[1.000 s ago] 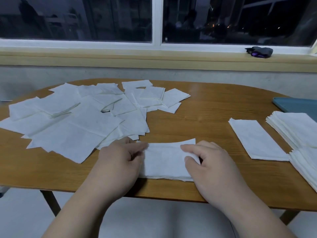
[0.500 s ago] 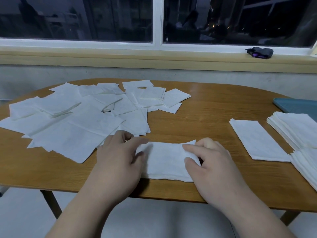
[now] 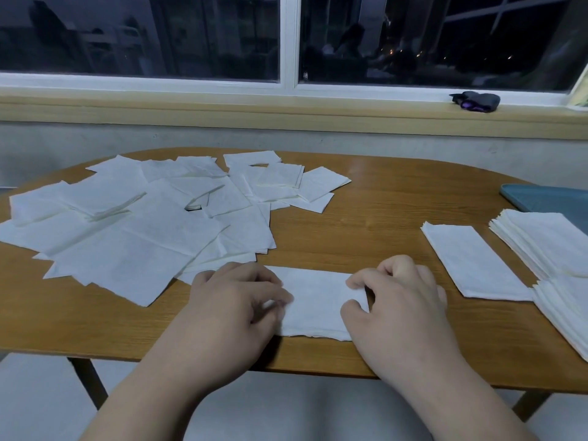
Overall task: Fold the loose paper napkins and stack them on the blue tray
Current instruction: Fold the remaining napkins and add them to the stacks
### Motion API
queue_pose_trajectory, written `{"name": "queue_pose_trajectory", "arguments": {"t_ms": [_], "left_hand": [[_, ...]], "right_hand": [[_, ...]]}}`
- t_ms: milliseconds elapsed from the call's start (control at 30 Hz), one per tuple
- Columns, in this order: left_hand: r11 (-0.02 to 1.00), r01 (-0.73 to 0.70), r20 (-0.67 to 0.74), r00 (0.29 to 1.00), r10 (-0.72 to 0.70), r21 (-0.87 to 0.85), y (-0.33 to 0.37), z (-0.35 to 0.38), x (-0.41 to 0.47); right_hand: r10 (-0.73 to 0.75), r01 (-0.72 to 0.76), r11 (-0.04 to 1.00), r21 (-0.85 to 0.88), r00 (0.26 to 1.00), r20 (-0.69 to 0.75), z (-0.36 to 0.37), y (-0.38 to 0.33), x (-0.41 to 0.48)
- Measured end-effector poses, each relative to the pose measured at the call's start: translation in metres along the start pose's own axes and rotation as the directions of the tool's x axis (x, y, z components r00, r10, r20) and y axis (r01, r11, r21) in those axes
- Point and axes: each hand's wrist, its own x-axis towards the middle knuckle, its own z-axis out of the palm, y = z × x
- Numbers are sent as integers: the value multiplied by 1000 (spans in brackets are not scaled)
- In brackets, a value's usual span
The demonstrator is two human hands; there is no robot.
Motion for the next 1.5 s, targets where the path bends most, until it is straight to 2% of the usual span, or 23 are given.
{"name": "queue_pose_trajectory", "arguments": {"t_ms": [133,300,367,500,767,867,1100,1300,1400,1500], "left_hand": [[999,28,21,999,-27,-16,0,-2,-1],[999,48,24,999,-48,-21,-1,-6,-2],[998,49,13,999,-48,-43,-2,-7,-3],[995,54,-28,998,-56,-84,-2,-6,-4],[991,95,-57,993,-101,-94,-5,-1,0],[992,91,-68,993,-97,-89,-5,2,2],[994,83,-77,993,-89,-74,-6,3,1],[995,86,-74,993,-90,-57,-3,1,-1],[996,81,-78,993,-84,-45,-3,1,-2],[996,73,-97,992,-77,-49,-1,2,-3]], "right_hand": [[14,-14,1000,27,1000,18,-1,1,0],[23,-16,963,270,999,-24,-3,3,0],[32,-30,926,376,999,1,-7,2,6],[9,-17,900,435,1000,20,-15,-9,43],[-15,-10,981,195,992,124,28,-25,149],[-20,6,993,120,993,118,47,-21,169],[-40,41,999,-24,999,32,57,-16,174],[-76,79,989,-126,997,28,43,-6,152],[-49,56,990,-127,997,56,36,3,139],[3,-3,1000,1,998,63,13,5,127]]}}
